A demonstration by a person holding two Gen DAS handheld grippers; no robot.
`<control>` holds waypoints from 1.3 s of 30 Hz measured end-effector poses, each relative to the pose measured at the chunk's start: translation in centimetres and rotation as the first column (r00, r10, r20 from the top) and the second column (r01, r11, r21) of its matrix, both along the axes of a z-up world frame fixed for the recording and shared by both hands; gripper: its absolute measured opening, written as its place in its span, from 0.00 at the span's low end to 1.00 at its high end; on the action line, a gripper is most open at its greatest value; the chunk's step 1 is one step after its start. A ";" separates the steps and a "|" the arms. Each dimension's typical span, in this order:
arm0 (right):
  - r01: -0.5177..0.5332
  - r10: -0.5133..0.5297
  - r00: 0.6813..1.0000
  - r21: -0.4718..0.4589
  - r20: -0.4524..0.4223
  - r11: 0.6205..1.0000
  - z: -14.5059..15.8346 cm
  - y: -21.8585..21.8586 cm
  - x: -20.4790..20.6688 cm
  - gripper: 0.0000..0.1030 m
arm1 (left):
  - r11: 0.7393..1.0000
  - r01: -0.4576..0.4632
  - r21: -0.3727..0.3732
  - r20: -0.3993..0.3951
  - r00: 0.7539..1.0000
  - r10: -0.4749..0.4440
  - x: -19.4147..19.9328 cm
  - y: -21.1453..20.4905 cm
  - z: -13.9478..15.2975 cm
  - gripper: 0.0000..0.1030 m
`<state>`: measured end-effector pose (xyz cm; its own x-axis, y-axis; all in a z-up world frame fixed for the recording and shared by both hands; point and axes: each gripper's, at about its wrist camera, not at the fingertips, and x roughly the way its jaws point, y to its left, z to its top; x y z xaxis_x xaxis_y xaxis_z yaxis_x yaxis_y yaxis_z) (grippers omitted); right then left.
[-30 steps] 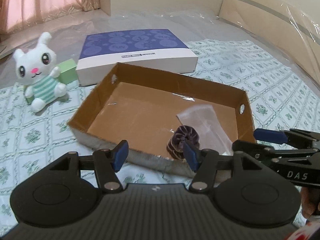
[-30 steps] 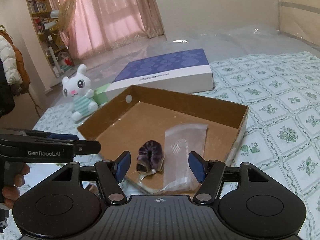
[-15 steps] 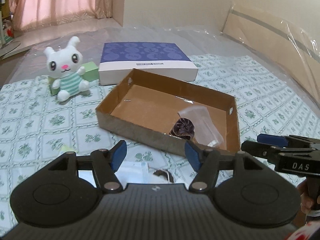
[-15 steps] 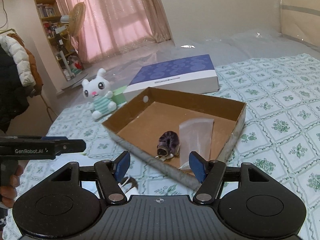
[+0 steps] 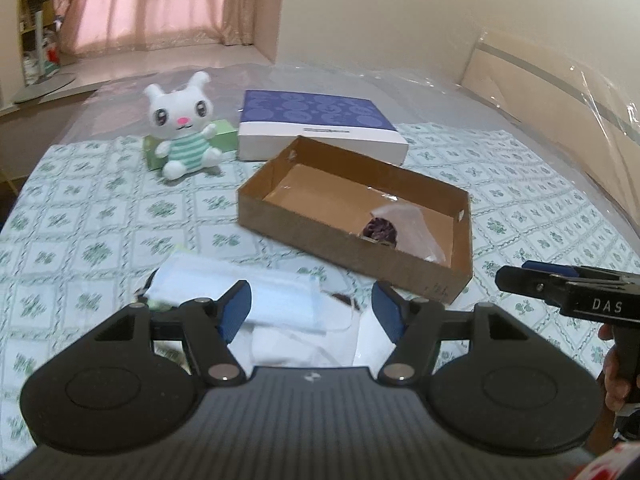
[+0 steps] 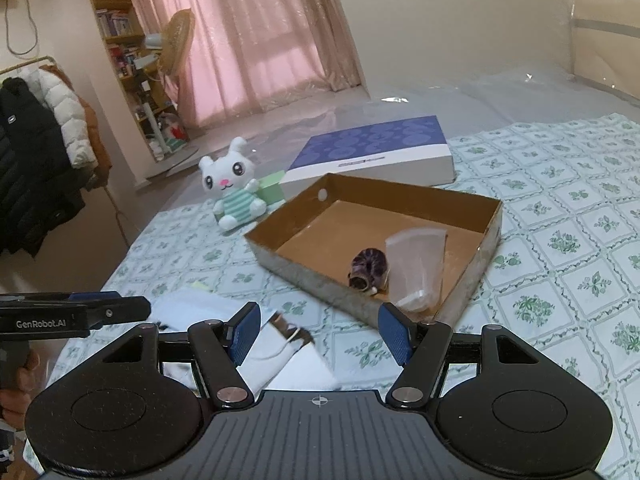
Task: Organize soft objects
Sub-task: 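Lower the socks into the cardboard box with the left gripper while the right gripper drops the bag there, then move both grippers back over the pile of soft items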
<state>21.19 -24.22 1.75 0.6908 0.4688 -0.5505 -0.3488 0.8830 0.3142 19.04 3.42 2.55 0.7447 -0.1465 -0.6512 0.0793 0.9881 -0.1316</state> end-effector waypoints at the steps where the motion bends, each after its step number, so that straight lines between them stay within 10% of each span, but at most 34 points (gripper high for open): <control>1: -0.005 0.005 1.000 -0.005 0.000 1.000 -0.1 0.1 -0.3 0.63 | 1.000 -0.008 -0.001 -0.003 1.000 0.008 -0.6 0.3 -0.1 0.62; 17: -0.100 0.099 0.995 -0.044 -0.034 0.994 -2.7 3.6 -3.2 0.63 | 0.989 -0.146 0.037 -0.027 0.989 0.147 -6.6 4.3 -1.6 0.62; 39: -0.216 0.229 0.972 -0.184 0.050 0.959 -5.7 9.4 -1.8 0.63 | 0.977 -0.212 0.035 -0.082 0.973 0.214 -4.9 6.6 -5.9 0.62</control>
<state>19.34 -14.77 -3.98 0.6202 0.5148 -0.5919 -0.5583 0.8197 0.1280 14.18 10.01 -3.35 0.6987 0.0268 -0.7149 -0.1436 0.9842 -0.1034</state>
